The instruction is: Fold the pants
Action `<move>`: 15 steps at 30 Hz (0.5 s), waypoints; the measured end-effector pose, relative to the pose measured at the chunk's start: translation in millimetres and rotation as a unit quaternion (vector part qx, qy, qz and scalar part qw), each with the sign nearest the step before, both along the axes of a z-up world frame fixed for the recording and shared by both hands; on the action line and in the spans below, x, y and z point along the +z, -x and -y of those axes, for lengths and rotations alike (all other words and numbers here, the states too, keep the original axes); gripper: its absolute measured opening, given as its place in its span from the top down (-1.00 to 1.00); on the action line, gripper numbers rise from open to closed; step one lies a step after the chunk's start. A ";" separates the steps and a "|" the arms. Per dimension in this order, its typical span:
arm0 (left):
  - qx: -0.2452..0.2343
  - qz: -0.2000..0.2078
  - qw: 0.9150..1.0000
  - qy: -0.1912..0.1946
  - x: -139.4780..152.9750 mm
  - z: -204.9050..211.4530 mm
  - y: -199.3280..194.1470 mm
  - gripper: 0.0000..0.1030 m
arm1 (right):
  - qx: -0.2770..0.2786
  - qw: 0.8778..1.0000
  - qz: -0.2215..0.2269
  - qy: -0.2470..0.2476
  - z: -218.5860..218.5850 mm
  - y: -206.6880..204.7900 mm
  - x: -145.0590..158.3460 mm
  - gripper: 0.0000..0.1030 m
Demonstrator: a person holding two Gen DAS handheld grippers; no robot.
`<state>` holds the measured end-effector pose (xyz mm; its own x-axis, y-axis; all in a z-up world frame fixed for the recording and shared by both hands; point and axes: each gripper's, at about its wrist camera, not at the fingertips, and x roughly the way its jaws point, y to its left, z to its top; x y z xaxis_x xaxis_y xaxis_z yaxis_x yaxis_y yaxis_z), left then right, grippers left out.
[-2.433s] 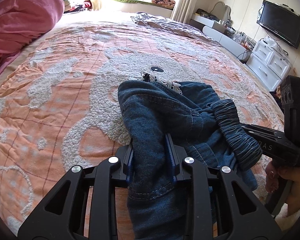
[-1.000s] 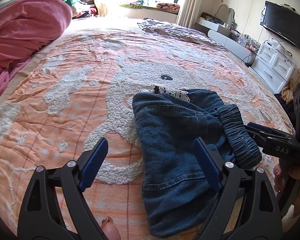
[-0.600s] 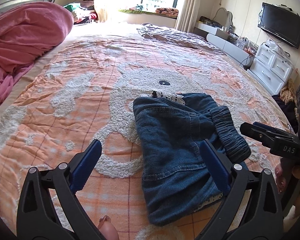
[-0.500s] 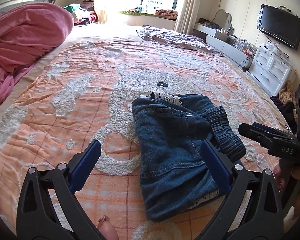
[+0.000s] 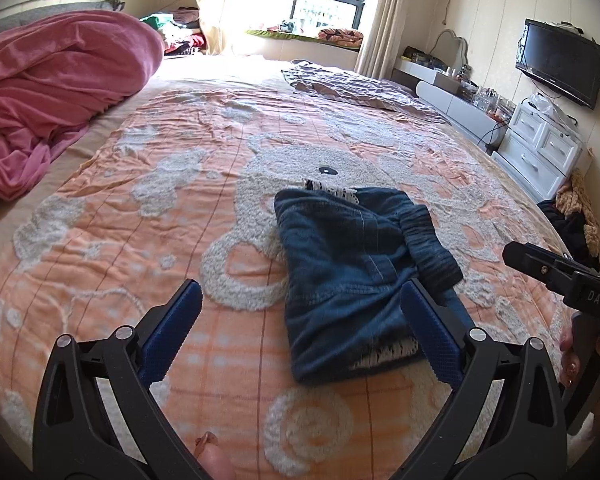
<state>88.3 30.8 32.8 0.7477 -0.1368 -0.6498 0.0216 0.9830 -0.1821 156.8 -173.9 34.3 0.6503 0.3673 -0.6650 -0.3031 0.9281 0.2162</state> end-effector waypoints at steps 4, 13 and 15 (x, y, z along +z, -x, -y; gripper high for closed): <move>0.003 -0.008 1.000 -0.002 -4.8 1.8 19.2 -0.81 | 0.004 1.000 0.007 0.010 1.6 18.6 0.7 -0.90; 0.008 -0.007 1.000 -0.013 -11.0 9.0 56.7 -0.81 | 0.010 1.000 0.019 0.023 4.8 58.8 2.8 -0.91; 0.012 -0.004 1.000 -0.011 -12.6 9.2 64.3 -0.81 | 0.011 0.999 0.021 0.024 4.8 67.1 1.0 -0.91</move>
